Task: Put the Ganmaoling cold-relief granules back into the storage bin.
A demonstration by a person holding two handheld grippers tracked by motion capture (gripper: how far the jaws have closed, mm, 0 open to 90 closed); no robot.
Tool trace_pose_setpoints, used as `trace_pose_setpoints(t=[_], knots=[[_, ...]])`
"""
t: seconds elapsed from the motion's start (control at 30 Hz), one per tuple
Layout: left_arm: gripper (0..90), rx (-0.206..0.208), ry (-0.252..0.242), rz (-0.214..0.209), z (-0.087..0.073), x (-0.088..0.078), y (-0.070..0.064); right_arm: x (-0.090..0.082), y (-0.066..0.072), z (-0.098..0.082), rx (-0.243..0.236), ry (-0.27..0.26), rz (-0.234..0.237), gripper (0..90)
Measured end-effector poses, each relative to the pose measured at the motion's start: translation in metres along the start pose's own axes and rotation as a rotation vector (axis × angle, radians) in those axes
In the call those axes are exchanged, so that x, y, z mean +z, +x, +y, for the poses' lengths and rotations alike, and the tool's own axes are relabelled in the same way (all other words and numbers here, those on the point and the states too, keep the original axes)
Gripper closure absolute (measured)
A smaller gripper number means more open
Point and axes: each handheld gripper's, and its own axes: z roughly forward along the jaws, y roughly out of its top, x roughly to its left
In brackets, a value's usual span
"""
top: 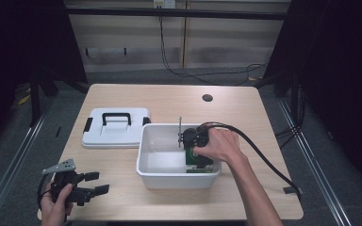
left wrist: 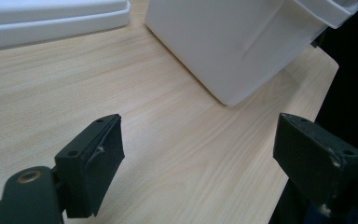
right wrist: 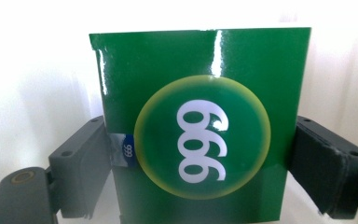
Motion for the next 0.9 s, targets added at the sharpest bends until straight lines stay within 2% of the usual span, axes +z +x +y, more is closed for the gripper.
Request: trace_pose_setpoints(t=[0.07, 0.27, 0.3, 0.47, 0.5, 0.8, 0.9], knots=[[16.0, -0.001, 0.001, 0.001, 0.0, 0.0, 0.0, 0.0, -0.001, -0.002, -0.007, -0.017, 0.006, 12.3], [16.1, 0.001, 0.002, 0.0, 0.0, 0.0, 0.0, -0.001, -0.001, -0.006, -0.009, -0.022, 0.004, 10.4], [16.1, 0.0, 0.003, 0.002, 0.0, 0.0, 0.0, -0.002, -0.001, -0.007, -0.02, -0.023, -0.005, 9.4], [16.1, -0.001, 0.002, 0.002, 0.0, 0.0, 0.0, -0.004, 0.0, -0.009, -0.014, -0.042, -0.021, 8.6], [16.1, -0.001, 0.002, 0.003, 0.0, 0.0, 0.0, -0.004, 0.0, -0.01, -0.021, -0.061, -0.015, 8.6], [16.1, -0.001, -0.003, 0.006, 0.0, 0.0, 0.0, -0.012, 0.002, -0.016, -0.01, -0.113, -0.028, 8.7], [16.0, -0.002, -0.003, 0.005, 0.0, 0.0, 0.0, -0.018, 0.002, -0.02, -0.005, -0.134, -0.049, 8.7]])
